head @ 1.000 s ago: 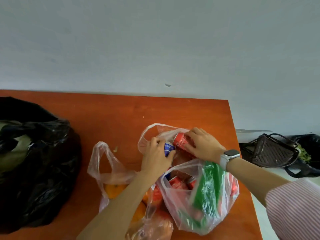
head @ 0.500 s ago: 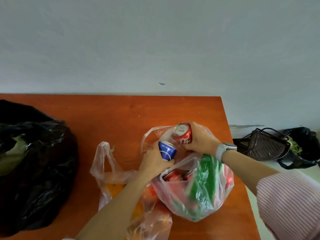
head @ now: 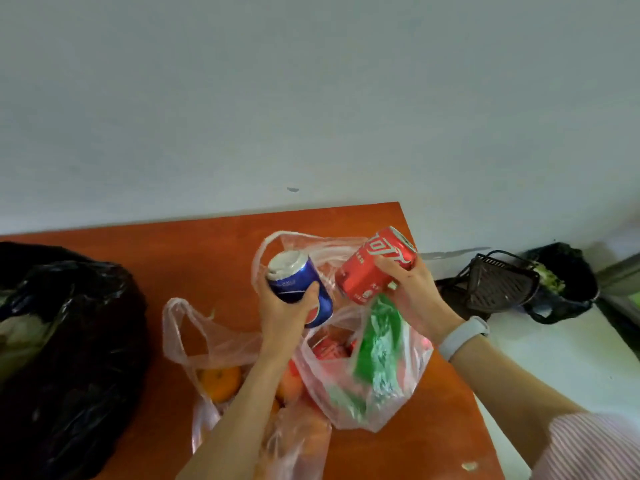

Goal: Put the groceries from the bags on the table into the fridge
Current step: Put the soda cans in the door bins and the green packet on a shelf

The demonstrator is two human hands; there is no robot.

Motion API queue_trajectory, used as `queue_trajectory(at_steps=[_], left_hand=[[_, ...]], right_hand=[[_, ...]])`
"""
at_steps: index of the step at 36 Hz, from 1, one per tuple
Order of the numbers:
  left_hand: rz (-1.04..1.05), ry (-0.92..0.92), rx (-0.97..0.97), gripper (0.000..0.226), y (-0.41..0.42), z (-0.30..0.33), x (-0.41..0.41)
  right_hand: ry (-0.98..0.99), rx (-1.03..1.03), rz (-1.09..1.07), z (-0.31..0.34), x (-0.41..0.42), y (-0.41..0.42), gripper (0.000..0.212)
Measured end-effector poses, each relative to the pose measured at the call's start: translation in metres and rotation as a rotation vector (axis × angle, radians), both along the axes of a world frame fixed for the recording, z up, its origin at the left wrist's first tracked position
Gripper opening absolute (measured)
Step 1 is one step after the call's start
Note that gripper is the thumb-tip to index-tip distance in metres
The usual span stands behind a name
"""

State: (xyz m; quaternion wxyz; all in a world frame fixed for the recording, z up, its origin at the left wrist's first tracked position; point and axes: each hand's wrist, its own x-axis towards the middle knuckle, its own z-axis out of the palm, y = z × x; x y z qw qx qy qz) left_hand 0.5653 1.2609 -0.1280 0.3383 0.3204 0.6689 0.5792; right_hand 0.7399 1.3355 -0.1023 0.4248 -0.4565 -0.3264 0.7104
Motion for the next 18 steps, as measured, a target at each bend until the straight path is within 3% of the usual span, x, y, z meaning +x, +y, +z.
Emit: queue_trajectory(at_steps=[4, 7, 9, 15, 18], left_hand=[[0.038, -0.147, 0.013, 0.053, -0.002, 0.033, -0.004], [-0.037, -0.722, -0.024, 0.037, -0.007, 0.067, 0.003], [-0.165, -0.926, -0.118, 0.030, -0.015, 0.084, 0.013], [-0.503, -0.876, -0.293, 0.046, -0.045, 0.105, 0.076], [-0.765, -0.790, -0.375, 0.053, -0.066, 0.112, 0.129]], right_hand=[[0.079, -0.006, -0.074, 0.013, 0.015, -0.018, 0.069], [0.100, 0.012, -0.105, 0.025, 0.032, -0.034, 0.063], [0.112, 0.016, -0.122, 0.033, 0.047, -0.048, 0.061], [0.005, 0.086, -0.249, 0.055, 0.115, -0.110, 0.060], [-0.082, 0.131, -0.356, 0.060, 0.162, -0.152, 0.070]])
